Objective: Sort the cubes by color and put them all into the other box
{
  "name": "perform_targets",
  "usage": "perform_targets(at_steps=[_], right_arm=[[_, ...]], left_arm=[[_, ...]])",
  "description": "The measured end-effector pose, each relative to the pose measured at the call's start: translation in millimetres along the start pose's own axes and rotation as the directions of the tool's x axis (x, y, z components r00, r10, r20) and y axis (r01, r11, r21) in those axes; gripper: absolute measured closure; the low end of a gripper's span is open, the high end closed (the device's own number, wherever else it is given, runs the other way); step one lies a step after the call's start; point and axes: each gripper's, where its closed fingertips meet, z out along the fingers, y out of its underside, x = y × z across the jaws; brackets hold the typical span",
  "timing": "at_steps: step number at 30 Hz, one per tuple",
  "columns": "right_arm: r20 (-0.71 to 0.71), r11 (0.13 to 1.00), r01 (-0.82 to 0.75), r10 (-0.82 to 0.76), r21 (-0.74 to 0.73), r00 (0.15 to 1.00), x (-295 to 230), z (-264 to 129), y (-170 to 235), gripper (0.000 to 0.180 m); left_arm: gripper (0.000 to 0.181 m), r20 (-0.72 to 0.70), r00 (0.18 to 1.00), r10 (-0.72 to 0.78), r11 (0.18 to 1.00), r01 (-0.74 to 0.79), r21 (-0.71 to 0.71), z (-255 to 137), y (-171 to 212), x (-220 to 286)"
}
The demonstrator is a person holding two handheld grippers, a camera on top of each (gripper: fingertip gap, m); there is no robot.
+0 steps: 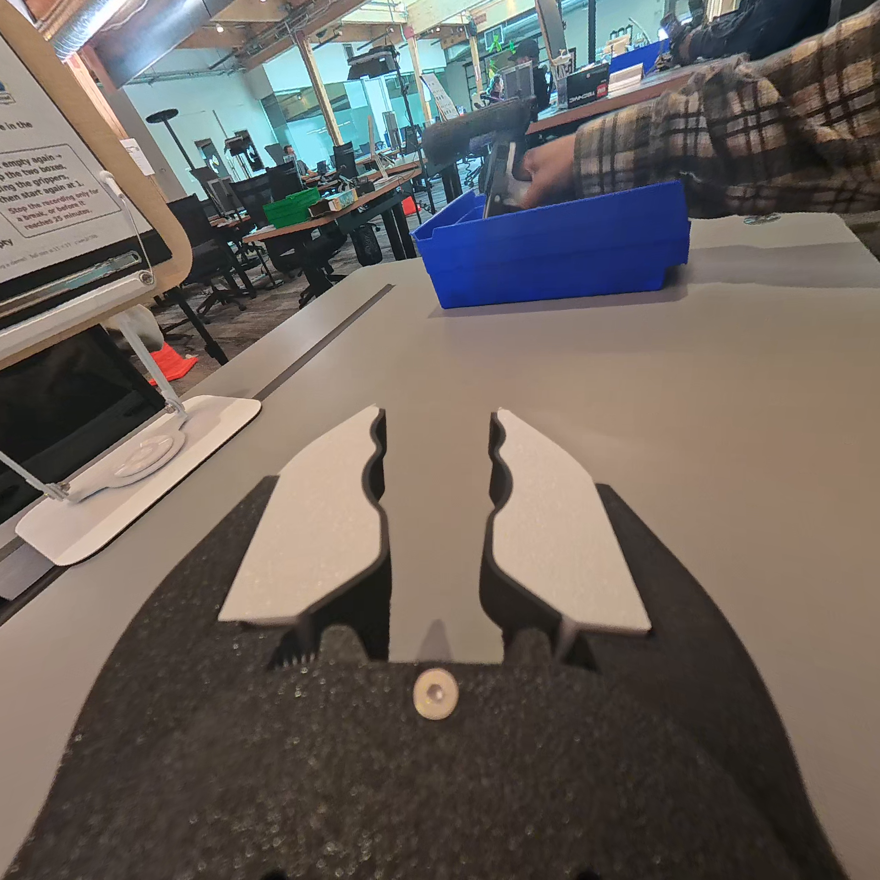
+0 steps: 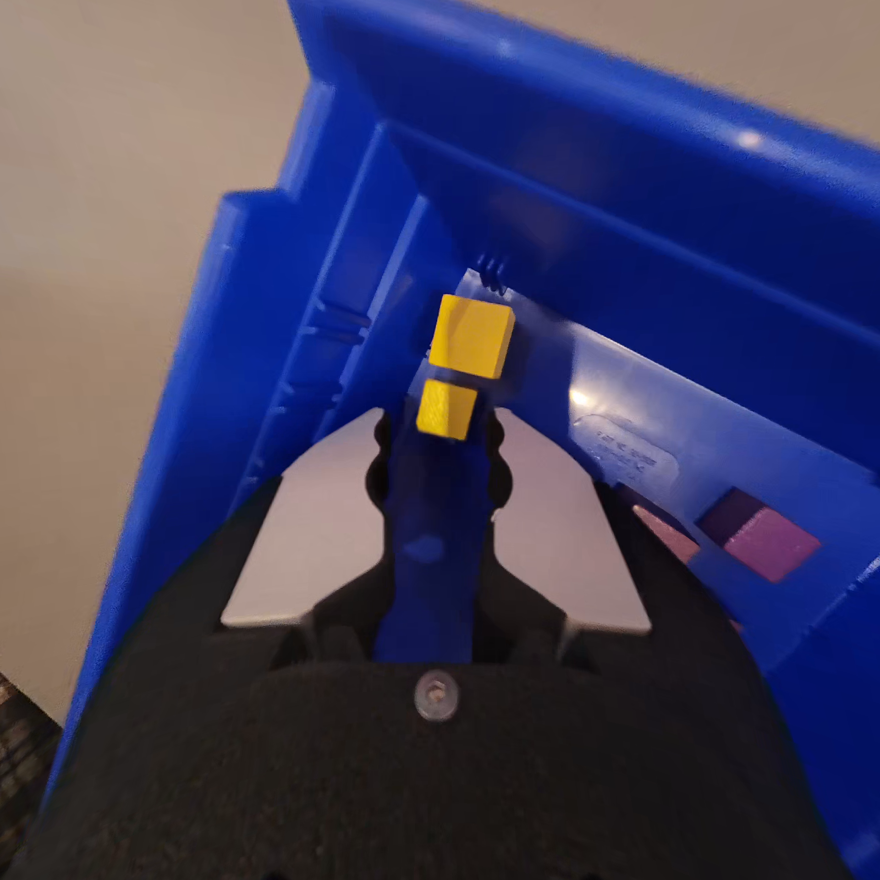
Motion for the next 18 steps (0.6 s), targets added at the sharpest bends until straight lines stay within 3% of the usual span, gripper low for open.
perform_targets(at_steps=[3, 6, 9, 11, 14, 18], right_arm=[[-0.053, 0.999, 0.007, -0.004, 0.05, 0.999, 2.2, -38.8, -11.6, 0.131], [-0.14, 0.98, 0.06, -0.034, 0.188, 0.99, -11.3, -113.5, -43.1, 0.127], [-0.175, 0.916, 0.166, -0.108, 0.366, 0.979, -59.7, -186.3, -79.5, 0.125], [-0.195, 0.858, 0.242, -0.169, 0.452, 0.966, -100.1, -213.7, -96.7, 0.119], [-0.196, 0.766, 0.331, -0.267, 0.551, 0.944, -161.5, -214.2, -112.0, 0.109], [-0.101, 0.731, 0.331, -0.341, 0.596, 0.935, -220.0, -150.1, -110.9, 0.092]], left_arm=[[0.14, 0.004, 1.0, -0.006, 1.0, 0.006, 0.012, -3.4, -2.8, -0.4], [0.14, 0.0, 1.0, -0.021, 0.999, 0.021, 0.024, -5.8, -6.0, -0.2], [0.14, -0.003, 1.0, -0.021, 0.999, 0.021, 0.03, -7.4, -9.1, 0.2], [0.14, -0.003, 1.0, -0.022, 0.999, 0.023, 0.035, -8.9, -11.0, 0.1], [0.14, 0.004, 1.0, -0.02, 1.0, 0.019, 0.023, -10.5, -10.0, -1.4], [0.14, 0.019, 1.0, -0.006, 1.0, 0.006, 0.013, -13.8, -9.0, -3.9]])
